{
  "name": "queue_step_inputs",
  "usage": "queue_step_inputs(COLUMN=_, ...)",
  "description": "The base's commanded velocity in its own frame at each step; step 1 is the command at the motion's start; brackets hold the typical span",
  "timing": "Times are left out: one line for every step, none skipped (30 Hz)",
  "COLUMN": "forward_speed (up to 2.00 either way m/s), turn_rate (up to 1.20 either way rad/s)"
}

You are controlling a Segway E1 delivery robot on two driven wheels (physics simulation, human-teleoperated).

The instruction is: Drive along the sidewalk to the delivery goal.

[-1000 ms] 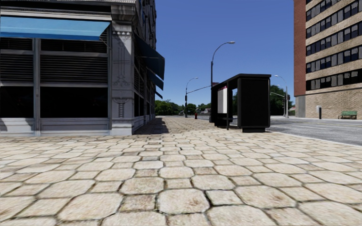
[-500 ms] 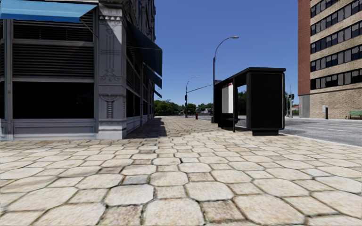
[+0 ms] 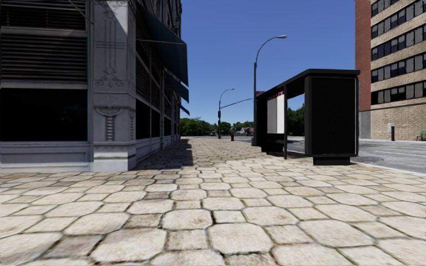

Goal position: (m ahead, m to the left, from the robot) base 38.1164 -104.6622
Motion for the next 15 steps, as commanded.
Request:
queue_step_inputs(forward_speed=2.00, turn_rate=0.00)
queue_step_inputs(forward_speed=2.00, turn_rate=0.00)
queue_step_inputs(forward_speed=2.00, turn_rate=0.00)
queue_step_inputs(forward_speed=2.00, turn_rate=0.00)
queue_step_inputs(forward_speed=2.00, turn_rate=0.00)
queue_step_inputs(forward_speed=2.00, turn_rate=0.00)
queue_step_inputs(forward_speed=2.00, turn_rate=0.00)
queue_step_inputs(forward_speed=2.00, turn_rate=0.00)
queue_step_inputs(forward_speed=2.00, turn_rate=0.00)
queue_step_inputs(forward_speed=2.00, turn_rate=0.00)
queue_step_inputs(forward_speed=2.00, turn_rate=0.00)
queue_step_inputs(forward_speed=2.00, turn_rate=0.00)
queue_step_inputs(forward_speed=2.00, turn_rate=0.00)
queue_step_inputs(forward_speed=2.00, turn_rate=0.00)
queue_step_inputs(forward_speed=2.00, turn_rate=0.00)
